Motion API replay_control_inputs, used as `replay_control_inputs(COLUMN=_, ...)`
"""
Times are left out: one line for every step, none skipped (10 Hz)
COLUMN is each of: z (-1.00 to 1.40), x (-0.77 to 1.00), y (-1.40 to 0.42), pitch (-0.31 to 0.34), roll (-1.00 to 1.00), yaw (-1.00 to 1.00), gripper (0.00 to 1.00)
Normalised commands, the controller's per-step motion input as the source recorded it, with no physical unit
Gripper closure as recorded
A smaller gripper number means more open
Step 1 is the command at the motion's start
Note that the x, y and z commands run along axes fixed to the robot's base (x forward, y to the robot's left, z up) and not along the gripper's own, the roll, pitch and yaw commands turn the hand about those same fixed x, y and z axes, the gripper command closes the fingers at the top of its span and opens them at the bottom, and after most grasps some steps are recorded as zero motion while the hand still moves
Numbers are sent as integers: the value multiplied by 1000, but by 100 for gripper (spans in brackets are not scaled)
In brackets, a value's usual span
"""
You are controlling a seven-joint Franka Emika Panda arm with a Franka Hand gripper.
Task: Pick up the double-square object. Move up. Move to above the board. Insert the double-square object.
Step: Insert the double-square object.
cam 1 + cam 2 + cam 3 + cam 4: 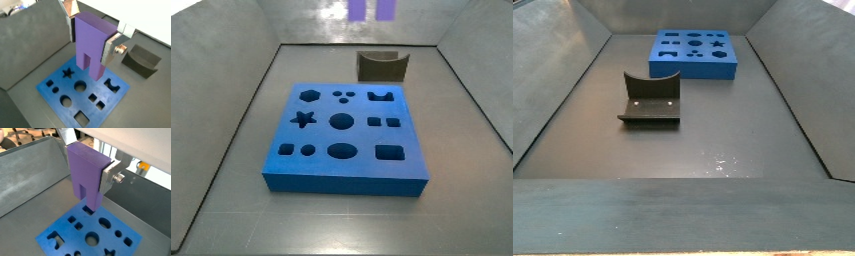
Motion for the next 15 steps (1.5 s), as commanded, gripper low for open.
replay_control_inputs(z=-260, x=411, y=-106, pitch=-26, roll=0, yaw=249, gripper=100)
replay_control_inputs(z=-277, x=366, y=-109, pitch=0, roll=23, yaw=303, gripper=100)
replay_control_inputs(z=-286, x=260, y=-100, pitch=0, roll=0, yaw=300, gripper=100)
replay_control_inputs(z=-331, x=343, y=-103, pitch=0, roll=0, yaw=306, gripper=100)
replay_control_inputs(z=-371, x=409, y=-106, pitch=0, roll=49, yaw=317, gripper=100)
replay_control_inputs(z=-460, x=400, y=-83, pitch=0, roll=169, yaw=314, gripper=100)
replay_control_inputs(z=-506, x=480, y=-80, pitch=126, roll=366, yaw=291, gripper=100)
replay_control_inputs(z=-517, x=486, y=-97, pitch=174, roll=506, yaw=249, gripper=100)
replay_control_inputs(z=-583, x=417, y=-91, pitch=174, roll=563, yaw=240, gripper=100)
replay_control_inputs(z=-623, x=374, y=-123, pitch=151, roll=537, yaw=194, gripper=100)
replay_control_inputs(z=-646, x=403, y=-131, pitch=183, roll=509, yaw=143, gripper=100)
replay_control_inputs(z=-683, x=374, y=-106, pitch=246, roll=497, yaw=0, gripper=100)
replay_control_inputs(z=-654, x=437, y=-111, pitch=309, roll=520, yaw=-40, gripper=100)
replay_control_inputs(z=-603, x=454, y=-117, pitch=280, roll=471, yaw=-117, gripper=100)
replay_control_inputs(z=-489, x=423, y=-163, pitch=183, roll=414, yaw=-157, gripper=100)
